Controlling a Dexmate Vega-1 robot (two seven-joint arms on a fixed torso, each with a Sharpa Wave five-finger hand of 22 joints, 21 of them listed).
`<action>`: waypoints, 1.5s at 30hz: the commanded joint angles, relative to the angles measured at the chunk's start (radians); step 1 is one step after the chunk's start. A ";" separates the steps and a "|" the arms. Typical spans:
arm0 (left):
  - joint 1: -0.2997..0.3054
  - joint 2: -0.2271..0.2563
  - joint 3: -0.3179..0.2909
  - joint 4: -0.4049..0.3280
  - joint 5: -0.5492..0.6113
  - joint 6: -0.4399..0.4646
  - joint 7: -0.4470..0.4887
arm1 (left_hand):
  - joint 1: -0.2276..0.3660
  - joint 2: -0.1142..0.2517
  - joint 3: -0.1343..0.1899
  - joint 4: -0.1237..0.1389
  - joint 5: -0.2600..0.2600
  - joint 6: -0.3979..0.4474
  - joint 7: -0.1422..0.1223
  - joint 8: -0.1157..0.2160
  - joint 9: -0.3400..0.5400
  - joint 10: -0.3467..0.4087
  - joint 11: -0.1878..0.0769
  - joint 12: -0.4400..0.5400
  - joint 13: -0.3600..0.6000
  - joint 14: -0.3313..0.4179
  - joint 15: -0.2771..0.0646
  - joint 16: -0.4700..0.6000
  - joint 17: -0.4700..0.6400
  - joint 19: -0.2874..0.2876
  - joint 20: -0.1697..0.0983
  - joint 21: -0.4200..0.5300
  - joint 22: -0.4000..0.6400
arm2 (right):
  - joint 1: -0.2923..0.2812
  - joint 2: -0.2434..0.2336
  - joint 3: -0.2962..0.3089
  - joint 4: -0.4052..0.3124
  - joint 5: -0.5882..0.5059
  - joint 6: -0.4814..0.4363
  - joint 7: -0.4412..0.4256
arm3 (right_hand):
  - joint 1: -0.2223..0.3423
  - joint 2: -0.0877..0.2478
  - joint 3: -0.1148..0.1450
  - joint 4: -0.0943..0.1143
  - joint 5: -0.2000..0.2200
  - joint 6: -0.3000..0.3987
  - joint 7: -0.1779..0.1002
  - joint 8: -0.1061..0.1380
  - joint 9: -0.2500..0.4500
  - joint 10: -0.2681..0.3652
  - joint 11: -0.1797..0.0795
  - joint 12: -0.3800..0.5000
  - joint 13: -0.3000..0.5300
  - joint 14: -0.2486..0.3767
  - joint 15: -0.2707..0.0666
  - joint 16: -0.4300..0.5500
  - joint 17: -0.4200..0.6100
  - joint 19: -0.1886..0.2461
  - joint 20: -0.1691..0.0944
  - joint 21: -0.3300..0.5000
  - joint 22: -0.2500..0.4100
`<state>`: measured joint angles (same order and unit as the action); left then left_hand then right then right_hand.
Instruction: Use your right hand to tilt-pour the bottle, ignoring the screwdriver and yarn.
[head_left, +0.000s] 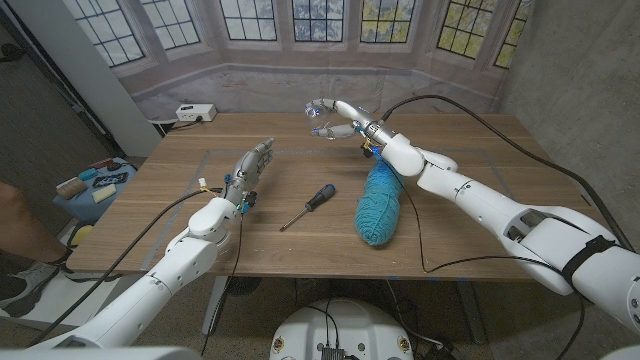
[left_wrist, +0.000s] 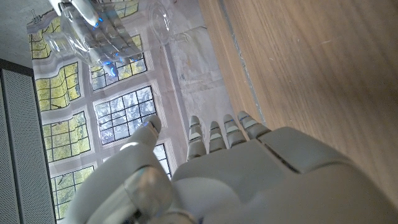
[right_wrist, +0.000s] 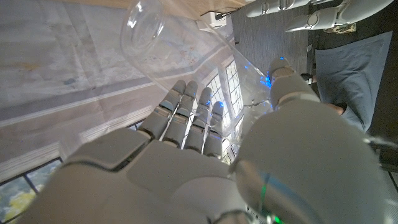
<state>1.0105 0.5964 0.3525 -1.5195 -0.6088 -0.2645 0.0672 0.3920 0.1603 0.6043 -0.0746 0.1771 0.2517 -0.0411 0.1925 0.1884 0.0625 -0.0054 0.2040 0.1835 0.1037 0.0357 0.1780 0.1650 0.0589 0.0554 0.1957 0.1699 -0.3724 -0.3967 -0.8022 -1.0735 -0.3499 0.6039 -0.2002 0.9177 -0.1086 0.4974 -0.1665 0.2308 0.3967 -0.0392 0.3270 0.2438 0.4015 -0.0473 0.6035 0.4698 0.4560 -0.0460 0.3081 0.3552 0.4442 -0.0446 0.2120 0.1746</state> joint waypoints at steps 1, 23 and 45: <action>-0.009 -0.007 0.003 0.018 0.001 -0.011 -0.013 | -0.005 0.001 0.000 -0.008 0.002 0.012 0.000 -0.002 0.003 0.006 -0.002 0.001 0.005 0.005 0.002 -0.002 0.002 0.000 0.006 -0.001 0.005 | 0.000 -0.024 -0.023 -0.080 -0.120 -0.094 -0.068 | 0.008 0.003 0.011 0.005 0.003 0.006 0.000 0.003 0.003 0.022 -0.018 0.009 0.004 0.012 -0.120 -0.004 0.004 0.009 -0.037 -0.001 0.001; 0.009 -0.019 -0.001 0.021 0.003 -0.032 0.003 | -0.005 0.002 0.003 -0.011 0.002 0.013 0.000 -0.002 0.003 0.008 -0.002 0.001 0.005 0.006 0.001 -0.002 0.002 0.001 0.006 -0.001 0.005 | -0.038 -0.022 -0.079 -0.155 -0.282 -0.289 -0.239 | 0.024 0.001 0.029 0.001 0.000 0.018 0.002 0.006 0.004 0.032 -0.018 0.018 0.009 0.035 -0.121 -0.009 0.008 0.024 -0.032 0.001 0.001; 0.034 -0.008 -0.023 -0.016 0.019 -0.048 0.039 | -0.006 0.002 0.002 -0.013 0.002 0.005 -0.008 -0.005 0.003 0.007 0.003 0.000 0.005 -0.013 0.003 -0.006 0.002 -0.001 0.006 -0.002 0.005 | 0.002 -0.005 -0.195 -0.097 -0.475 -0.390 -0.445 | 0.026 0.001 0.035 0.003 -0.007 0.036 -0.002 0.010 0.003 0.039 -0.021 0.022 0.009 0.051 -0.123 -0.008 0.017 0.036 -0.030 0.001 0.001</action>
<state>1.0342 0.5829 0.3409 -1.5191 -0.5969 -0.3031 0.0925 0.3921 0.1603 0.6026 -0.0815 0.1770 0.2573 -0.0466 0.1876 0.1884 0.0625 -0.0054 0.2040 0.1836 0.0962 0.0357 0.1737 0.1650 0.0588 0.0554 0.1957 0.1699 -0.3932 -0.4108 -0.9415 -1.2013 -0.7347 0.2652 -0.5565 0.9423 -0.1200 0.5151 -0.1734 0.2265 0.4272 -0.0409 0.3332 0.2438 0.4108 -0.0454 0.6226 0.4765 0.4993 -0.0466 0.3001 0.3697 0.4711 -0.0466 0.2120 0.1721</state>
